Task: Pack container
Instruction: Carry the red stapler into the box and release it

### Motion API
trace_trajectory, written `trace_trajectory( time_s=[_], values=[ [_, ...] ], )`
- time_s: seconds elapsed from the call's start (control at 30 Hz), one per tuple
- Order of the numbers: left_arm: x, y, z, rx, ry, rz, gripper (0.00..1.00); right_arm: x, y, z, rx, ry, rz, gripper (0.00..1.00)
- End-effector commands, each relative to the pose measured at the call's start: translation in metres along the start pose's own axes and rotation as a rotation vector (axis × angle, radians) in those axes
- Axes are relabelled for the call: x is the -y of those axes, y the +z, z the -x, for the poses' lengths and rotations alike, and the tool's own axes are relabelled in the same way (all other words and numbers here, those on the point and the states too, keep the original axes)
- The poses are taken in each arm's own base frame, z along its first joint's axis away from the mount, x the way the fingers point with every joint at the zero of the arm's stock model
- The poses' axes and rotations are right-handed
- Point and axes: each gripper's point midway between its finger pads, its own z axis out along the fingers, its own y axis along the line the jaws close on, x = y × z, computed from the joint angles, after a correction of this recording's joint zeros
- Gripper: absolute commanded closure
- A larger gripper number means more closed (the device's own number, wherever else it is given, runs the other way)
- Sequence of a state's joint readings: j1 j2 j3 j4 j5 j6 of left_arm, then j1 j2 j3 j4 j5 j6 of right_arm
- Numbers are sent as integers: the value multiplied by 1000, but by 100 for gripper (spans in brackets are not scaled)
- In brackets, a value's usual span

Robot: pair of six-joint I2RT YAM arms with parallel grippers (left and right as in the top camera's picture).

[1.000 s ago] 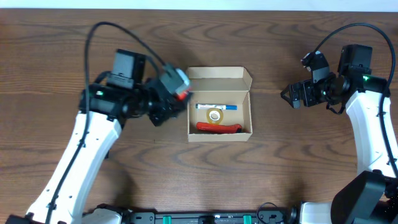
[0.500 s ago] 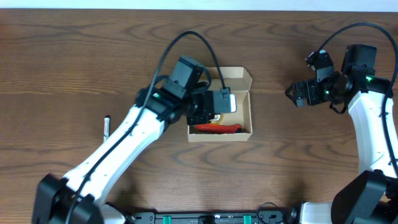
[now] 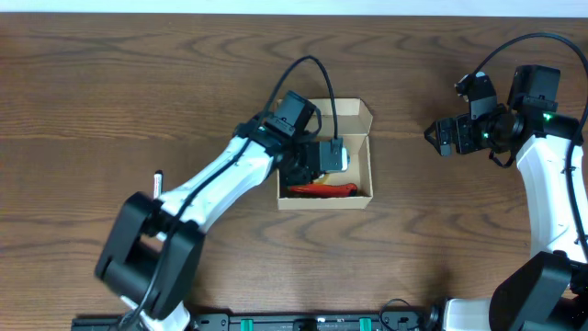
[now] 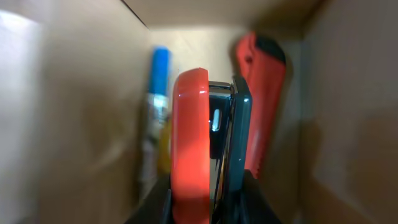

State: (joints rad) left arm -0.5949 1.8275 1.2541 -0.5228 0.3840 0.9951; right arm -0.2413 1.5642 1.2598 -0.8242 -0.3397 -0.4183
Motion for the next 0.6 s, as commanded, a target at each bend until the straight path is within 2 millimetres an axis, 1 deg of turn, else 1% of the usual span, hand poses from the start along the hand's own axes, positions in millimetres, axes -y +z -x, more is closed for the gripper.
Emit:
trace_trajectory(
  time_s=[0.0,0.1,0.17,0.2,0.23,0.3,0.4,0.5,0.57],
  values=[
    [7,12,-10,-29,-28,-40,90,3,1,-3,-4,24,-1,1],
    [9,16,-13,-40,-38,-53,71,3,1,-3,-4,24,-1,1],
    [9,16,-13,-39,-48,-53,65,3,1,-3,-4,24,-1,1],
    [9,16,-13,-39,-53,-52,57,3,1,-3,-4,25,-1,1],
    [9,16,-13,-40,-57,-53,53,3,1,-3,-4,28,-1,1],
    [10,16,-13,-41,-79,-54,52,3,1,-3,-4,31,-1,1],
    [9,13,-11,-37,-104,-48,43,3,1,-3,-5,32,-1,1],
    [4,5,-4,-19,-129,-26,41,2,1,-4,-7,33,1,1],
    [0,-5,3,0,-132,-2,41,2,1,-4,-9,34,2,1]
  ],
)
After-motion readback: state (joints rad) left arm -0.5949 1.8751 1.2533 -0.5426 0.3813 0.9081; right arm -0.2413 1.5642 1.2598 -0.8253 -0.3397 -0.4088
